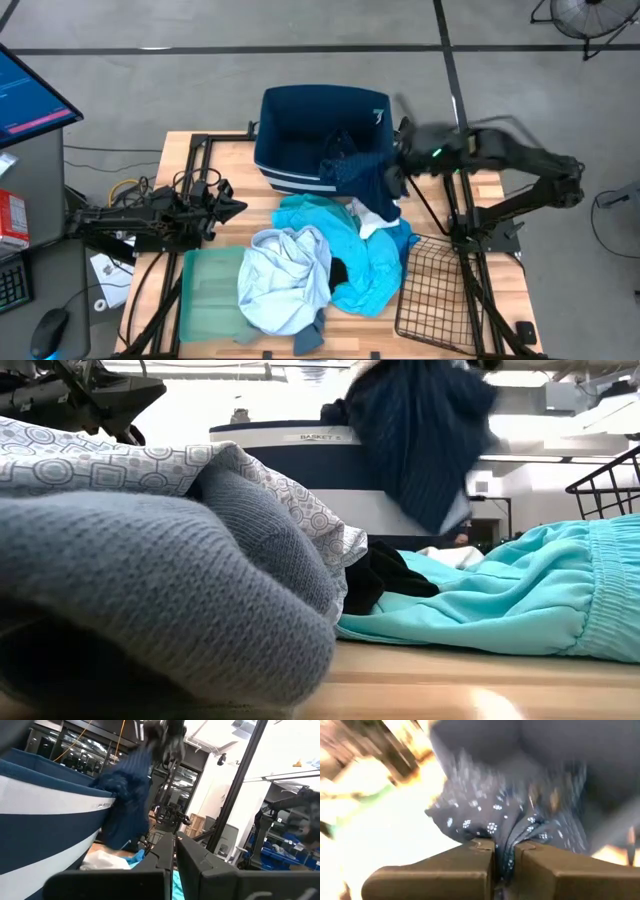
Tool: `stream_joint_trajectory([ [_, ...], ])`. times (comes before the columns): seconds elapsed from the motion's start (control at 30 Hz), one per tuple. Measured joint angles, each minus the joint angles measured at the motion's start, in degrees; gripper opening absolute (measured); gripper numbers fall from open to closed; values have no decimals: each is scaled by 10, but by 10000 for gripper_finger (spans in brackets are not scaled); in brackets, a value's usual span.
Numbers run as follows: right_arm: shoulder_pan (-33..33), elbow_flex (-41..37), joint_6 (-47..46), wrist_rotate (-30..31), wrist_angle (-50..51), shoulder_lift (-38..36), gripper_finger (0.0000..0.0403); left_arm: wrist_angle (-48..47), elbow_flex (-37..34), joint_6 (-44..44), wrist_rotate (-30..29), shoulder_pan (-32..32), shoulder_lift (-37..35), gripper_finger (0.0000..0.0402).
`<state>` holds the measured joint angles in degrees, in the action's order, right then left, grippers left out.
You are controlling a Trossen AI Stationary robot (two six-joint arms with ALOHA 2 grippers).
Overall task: Pick & Place Cloths
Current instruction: Put the dark blue polo into the blue bin
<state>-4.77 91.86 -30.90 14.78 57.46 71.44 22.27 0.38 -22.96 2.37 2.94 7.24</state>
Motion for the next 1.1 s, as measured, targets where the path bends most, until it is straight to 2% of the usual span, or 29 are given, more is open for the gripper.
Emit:
stream_joint_trajectory([
  [0.2,-61,127,124,1,-142,33,2,2,0,0,0,0,0,3],
  [0.27,-94,154,157,1,-162,54,1,2,0,0,0,0,0,3],
  [0.37,-141,179,184,0,-198,93,1,3,0,0,0,0,0,3],
  [0.57,-210,206,213,-41,-268,184,1,6,0,0,0,0,0,3],
  [0.73,-228,220,219,-47,-238,238,0,9,0,0,0,0,0,3],
  [1.1,-226,221,219,-44,-62,328,0,11,0,0,0,0,0,3],
])
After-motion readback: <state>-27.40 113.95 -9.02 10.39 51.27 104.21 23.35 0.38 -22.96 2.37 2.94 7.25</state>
